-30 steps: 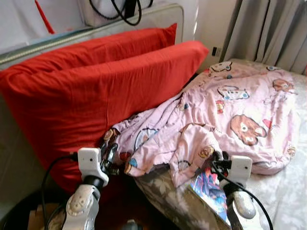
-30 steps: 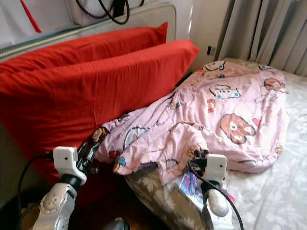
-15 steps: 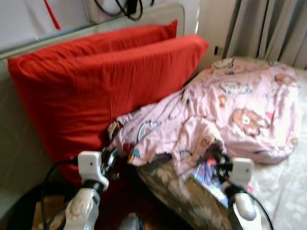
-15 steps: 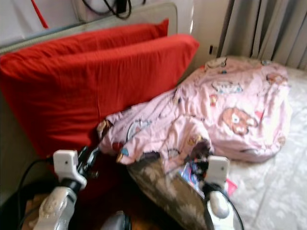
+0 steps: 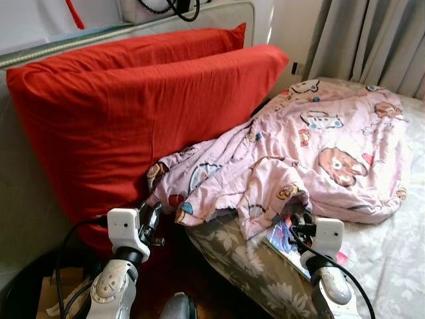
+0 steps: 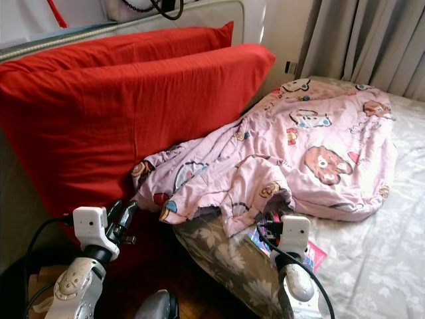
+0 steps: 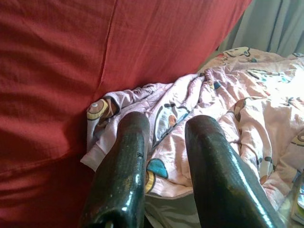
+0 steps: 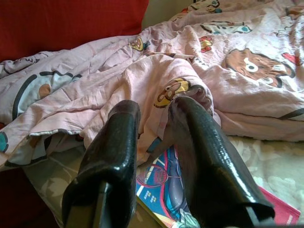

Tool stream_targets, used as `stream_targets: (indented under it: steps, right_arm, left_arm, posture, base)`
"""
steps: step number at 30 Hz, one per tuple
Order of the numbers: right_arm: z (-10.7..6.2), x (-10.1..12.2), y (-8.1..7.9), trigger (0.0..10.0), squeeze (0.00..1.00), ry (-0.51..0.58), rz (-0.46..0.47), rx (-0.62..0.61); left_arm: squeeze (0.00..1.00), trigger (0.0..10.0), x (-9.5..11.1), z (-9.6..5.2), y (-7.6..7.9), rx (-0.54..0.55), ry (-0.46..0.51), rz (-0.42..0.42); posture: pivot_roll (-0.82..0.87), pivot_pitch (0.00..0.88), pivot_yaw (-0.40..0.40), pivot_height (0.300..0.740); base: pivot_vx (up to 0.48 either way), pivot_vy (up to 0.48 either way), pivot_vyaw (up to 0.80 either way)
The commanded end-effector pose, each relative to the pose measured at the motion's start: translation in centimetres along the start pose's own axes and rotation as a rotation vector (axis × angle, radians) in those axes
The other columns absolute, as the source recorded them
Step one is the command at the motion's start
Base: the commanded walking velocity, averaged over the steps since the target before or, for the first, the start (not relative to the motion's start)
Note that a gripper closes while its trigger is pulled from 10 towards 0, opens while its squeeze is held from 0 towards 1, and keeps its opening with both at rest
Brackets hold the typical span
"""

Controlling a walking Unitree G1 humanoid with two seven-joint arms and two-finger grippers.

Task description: Clean up the room

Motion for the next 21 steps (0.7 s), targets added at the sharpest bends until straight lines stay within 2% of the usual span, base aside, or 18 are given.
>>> stream_targets:
  steps: [1, 5, 8, 21]
  right_arm:
    - [0.12, 0.17, -0.16, 10.0, 0.00, 0.006, -0.001, 0.006]
    - [0.24, -0.26, -0.26, 10.0, 0.00, -0.025, -0.011, 0.007]
    - [0.24, -0.10, -0.34, 10.0, 0.00, -0.010, -0.010, 0.012]
    - [0.19, -0.05, -0.36, 10.0, 0.00, -0.002, -0.005, 0.014]
  left_arm:
    - [0.00, 10.0, 0.35, 0.13, 0.20, -0.013, 0.005, -0.002]
    - [0.00, 10.0, 0.32, 0.10, 0.16, -0.012, 0.004, -0.001]
    - [0.00, 10.0, 0.27, 0.09, 0.12, -0.012, 0.002, 0.000]
    - [0.00, 10.0, 0.07, 0.07, 0.07, -0.012, -0.007, 0.003]
  posture:
    - [0.00, 0.000, 0.040, 0.620]
    - [0.00, 0.000, 0.040, 0.620]
    - [0.00, 0.000, 0.041, 0.600]
    - [0.00, 0.000, 0.042, 0.600]
  base:
    - [0.000, 0.000, 0.00]
    - [0.000, 0.000, 0.00]
    - [0.000, 0.000, 0.00]
    - [0.000, 0.000, 0.00]
Point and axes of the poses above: a point about 5 cm out from each wrist's last joint towards the gripper, its own z axis pointing out of the wrist towards the gripper, its own x axis along the axis of the wrist's last joint, y = z × x, the point moved 5 cm from there along z, pointing out of the wrist towards the gripper, and after that the axes turned 1 degree about -z, right-handed, at the moved point
